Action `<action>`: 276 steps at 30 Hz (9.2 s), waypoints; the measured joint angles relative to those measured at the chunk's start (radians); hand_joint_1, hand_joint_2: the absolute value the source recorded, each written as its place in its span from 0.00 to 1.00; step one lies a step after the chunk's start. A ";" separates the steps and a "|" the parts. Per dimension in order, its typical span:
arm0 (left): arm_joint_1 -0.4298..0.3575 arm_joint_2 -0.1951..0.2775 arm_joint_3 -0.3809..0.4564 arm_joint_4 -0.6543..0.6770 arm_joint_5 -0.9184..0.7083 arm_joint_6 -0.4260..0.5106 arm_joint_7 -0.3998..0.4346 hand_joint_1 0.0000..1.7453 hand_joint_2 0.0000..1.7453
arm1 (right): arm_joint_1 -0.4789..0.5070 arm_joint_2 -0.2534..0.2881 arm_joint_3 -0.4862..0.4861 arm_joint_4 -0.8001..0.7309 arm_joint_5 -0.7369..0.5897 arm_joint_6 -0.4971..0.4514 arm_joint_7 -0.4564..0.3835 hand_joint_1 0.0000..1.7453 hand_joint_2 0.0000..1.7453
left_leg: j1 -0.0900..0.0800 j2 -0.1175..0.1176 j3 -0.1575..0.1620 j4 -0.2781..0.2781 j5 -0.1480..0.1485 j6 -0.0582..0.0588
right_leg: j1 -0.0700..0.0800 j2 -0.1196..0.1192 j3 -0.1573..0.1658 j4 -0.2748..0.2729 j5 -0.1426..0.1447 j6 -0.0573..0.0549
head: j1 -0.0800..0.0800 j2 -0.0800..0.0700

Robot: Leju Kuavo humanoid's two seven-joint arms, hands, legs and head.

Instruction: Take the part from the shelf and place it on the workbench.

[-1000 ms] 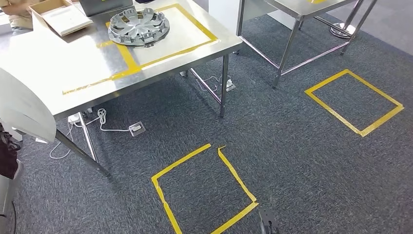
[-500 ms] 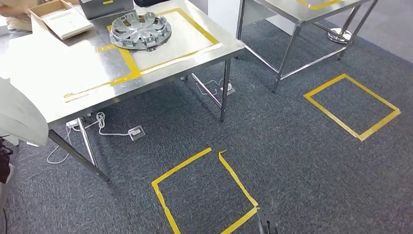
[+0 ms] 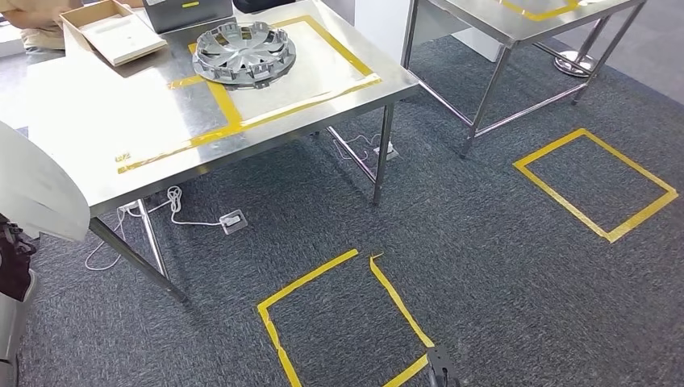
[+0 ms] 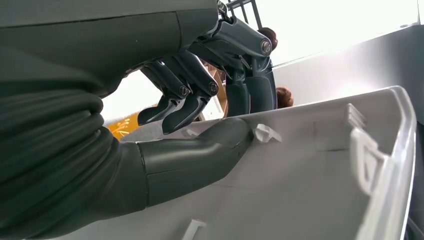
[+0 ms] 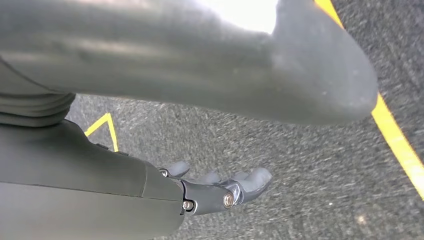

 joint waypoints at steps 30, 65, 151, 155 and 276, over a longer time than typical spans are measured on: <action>0.014 -0.059 0.000 -0.010 -0.072 0.006 0.018 1.00 1.00 | -0.002 -0.005 -0.015 0.000 0.011 0.008 -0.004 0.00 0.00 | 0.005 0.000 0.005 -0.001 -0.002 0.000 | -0.001 0.003 0.006 -0.004 -0.002 0.010 | 0.001 0.000; 0.006 -0.066 -0.004 0.002 -0.094 0.007 0.001 1.00 1.00 | -0.003 -0.002 -0.016 0.000 0.037 0.014 -0.008 0.00 0.00 | 0.011 0.008 -0.038 0.093 -0.049 -0.032 | -0.011 0.003 0.028 -0.015 -0.006 -0.012 | 0.000 0.000; -0.035 -0.076 -0.025 0.132 -0.087 -0.015 -0.041 1.00 1.00 | -0.005 0.000 -0.016 0.001 0.040 0.010 -0.007 0.00 0.00 | 0.017 0.009 -0.006 0.007 0.007 0.001 | -0.016 0.004 -0.002 0.021 -0.004 0.038 | 0.002 0.000; -0.035 -0.074 -0.025 0.132 -0.083 -0.011 -0.043 1.00 1.00 | -0.005 0.000 -0.016 0.001 0.043 0.010 -0.007 0.00 0.00 | 0.016 0.009 0.000 0.005 -0.002 -0.022 | -0.012 0.007 0.011 0.007 -0.014 0.009 | 0.003 0.000; -0.128 -0.048 -0.657 0.480 -0.967 0.273 0.650 0.00 0.50 | -0.004 -0.017 -0.017 0.001 0.097 0.026 -0.006 0.00 0.00 | 0.004 0.009 0.032 -0.023 -0.006 -0.010 | -0.012 0.005 0.022 -0.012 -0.002 0.007 | 0.000 0.000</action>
